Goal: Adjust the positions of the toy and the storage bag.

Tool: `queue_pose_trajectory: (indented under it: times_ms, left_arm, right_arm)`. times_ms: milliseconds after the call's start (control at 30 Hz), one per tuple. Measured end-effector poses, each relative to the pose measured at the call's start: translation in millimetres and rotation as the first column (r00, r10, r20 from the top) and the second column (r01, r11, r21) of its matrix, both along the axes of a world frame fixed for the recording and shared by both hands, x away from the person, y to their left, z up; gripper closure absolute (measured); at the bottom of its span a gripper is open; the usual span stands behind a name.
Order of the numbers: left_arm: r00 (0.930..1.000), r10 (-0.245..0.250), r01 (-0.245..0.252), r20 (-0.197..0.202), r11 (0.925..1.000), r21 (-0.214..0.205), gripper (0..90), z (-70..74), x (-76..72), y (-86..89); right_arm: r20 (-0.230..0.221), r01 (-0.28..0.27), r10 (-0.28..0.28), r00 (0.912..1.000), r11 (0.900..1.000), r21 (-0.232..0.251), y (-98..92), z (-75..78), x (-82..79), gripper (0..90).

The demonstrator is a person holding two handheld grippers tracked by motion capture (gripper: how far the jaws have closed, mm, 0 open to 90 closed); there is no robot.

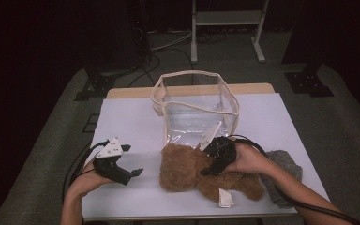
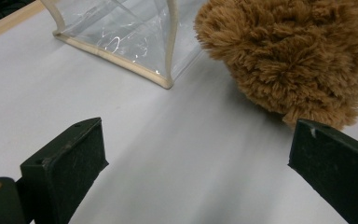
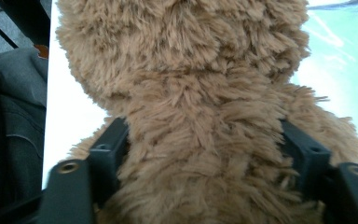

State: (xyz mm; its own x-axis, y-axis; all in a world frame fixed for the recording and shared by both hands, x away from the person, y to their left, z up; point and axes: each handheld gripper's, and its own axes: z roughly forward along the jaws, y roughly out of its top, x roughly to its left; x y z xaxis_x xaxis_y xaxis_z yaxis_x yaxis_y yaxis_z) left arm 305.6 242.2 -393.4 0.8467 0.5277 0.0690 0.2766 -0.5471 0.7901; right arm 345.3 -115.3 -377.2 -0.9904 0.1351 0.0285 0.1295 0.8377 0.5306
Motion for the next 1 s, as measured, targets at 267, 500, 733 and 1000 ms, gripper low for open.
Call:
queue_pose_trajectory:
  times_ms: [267,500,733,1000]
  left_arm:
    - [1.0000,-0.003,0.003,0.001,1.0000,0.002,3.1,0.1,0.2,1.0]
    - [1.0000,0.003,-0.003,-0.005,1.0000,0.001,3.1,-0.7,0.4,1.8]
    - [0.9999,0.012,-0.012,-0.003,0.9999,-0.008,3.1,0.0,0.1,4.9]
    - [0.9999,0.017,-0.017,-0.002,0.9997,-0.016,3.1,0.6,0.2,8.3]
  right_arm:
    - [-0.006,-0.004,0.004,1.0000,1.0000,0.003,-2.3,1.1,3.0,46.7]
    - [-0.008,-0.006,0.006,1.0000,0.9999,0.014,-5.3,7.8,2.5,55.7]
    - [0.008,-0.015,0.015,0.9999,0.9997,0.019,-7.3,15.8,0.9,60.8]
    - [0.004,-0.006,0.005,1.0000,0.9971,0.075,-13.1,33.8,-2.4,63.9]
